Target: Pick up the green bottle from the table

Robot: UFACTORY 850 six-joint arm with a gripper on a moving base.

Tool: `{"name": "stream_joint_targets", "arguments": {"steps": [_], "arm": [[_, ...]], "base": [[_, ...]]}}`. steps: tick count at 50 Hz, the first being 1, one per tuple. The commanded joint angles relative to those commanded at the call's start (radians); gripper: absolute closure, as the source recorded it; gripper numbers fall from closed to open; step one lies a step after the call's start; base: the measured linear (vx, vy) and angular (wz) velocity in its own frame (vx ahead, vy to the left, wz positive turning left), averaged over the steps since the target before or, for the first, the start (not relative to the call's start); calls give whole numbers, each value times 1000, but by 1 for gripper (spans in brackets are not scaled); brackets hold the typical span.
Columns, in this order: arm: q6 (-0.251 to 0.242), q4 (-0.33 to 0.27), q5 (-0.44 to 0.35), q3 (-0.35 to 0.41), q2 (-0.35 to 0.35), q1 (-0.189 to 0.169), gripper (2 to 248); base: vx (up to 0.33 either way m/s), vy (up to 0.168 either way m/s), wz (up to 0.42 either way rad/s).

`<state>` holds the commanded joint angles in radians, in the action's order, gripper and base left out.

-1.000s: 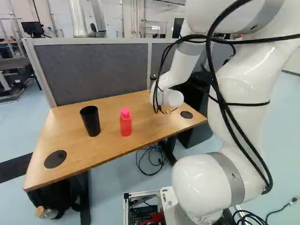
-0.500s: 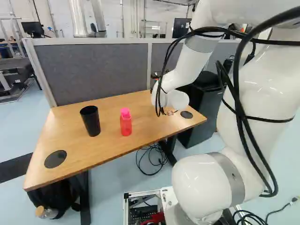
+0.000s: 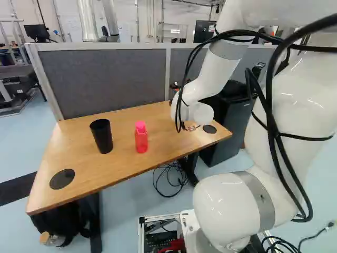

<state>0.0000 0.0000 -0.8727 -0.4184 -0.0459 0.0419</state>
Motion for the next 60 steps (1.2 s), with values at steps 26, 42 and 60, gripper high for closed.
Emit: {"name": "stream_joint_targets", "arguments": {"steps": [26,42,60], "arm": [[0,0,0,110,108,-14,139],[0,0,0,205,201,-26,139],[0,0,0,283,278,-36,139]], "base": [[0,0,0],[0,0,0],[0,0,0]]}}
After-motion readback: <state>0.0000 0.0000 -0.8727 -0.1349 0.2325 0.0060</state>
